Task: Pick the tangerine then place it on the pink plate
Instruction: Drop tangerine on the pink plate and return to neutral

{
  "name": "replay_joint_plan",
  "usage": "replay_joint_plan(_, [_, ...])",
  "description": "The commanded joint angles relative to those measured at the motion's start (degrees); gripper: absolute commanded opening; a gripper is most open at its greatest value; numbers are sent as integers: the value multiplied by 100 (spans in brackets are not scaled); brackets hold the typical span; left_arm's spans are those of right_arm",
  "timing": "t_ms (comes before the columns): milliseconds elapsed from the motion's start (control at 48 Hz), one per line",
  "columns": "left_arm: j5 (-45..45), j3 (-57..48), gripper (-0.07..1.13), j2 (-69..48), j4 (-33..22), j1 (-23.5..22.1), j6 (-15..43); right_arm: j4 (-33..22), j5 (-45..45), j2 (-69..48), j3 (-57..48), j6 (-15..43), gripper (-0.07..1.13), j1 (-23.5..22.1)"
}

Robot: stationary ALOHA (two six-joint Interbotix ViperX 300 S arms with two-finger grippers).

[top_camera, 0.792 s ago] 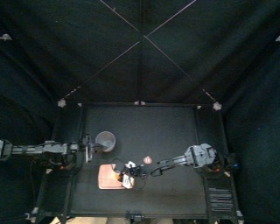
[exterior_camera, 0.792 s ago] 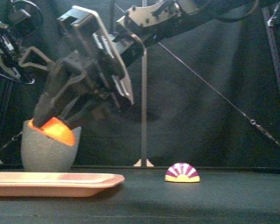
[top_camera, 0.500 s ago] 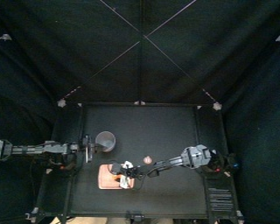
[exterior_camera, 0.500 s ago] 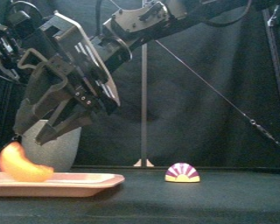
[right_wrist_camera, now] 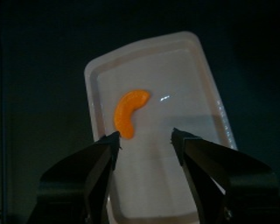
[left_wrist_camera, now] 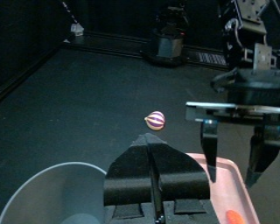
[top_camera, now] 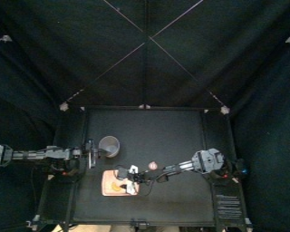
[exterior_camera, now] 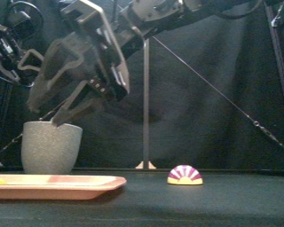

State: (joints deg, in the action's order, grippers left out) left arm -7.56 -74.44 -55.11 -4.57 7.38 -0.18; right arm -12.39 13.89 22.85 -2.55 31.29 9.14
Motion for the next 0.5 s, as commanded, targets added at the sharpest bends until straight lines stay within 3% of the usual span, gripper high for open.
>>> replay_joint_plan(21, [-35, 62, 11, 26, 0, 9, 0, -44, -624, -659, -360, 9, 87, -35])
replay_joint_plan(312, [-35, 35, 11, 26, 0, 18, 9, -114, -2285, -1679, -1749, -53, 87, -237])
replay_joint_plan(500, [-35, 26, 11, 26, 0, 26, 9, -255, -2646, -2426, -2654, -35, 87, -580])
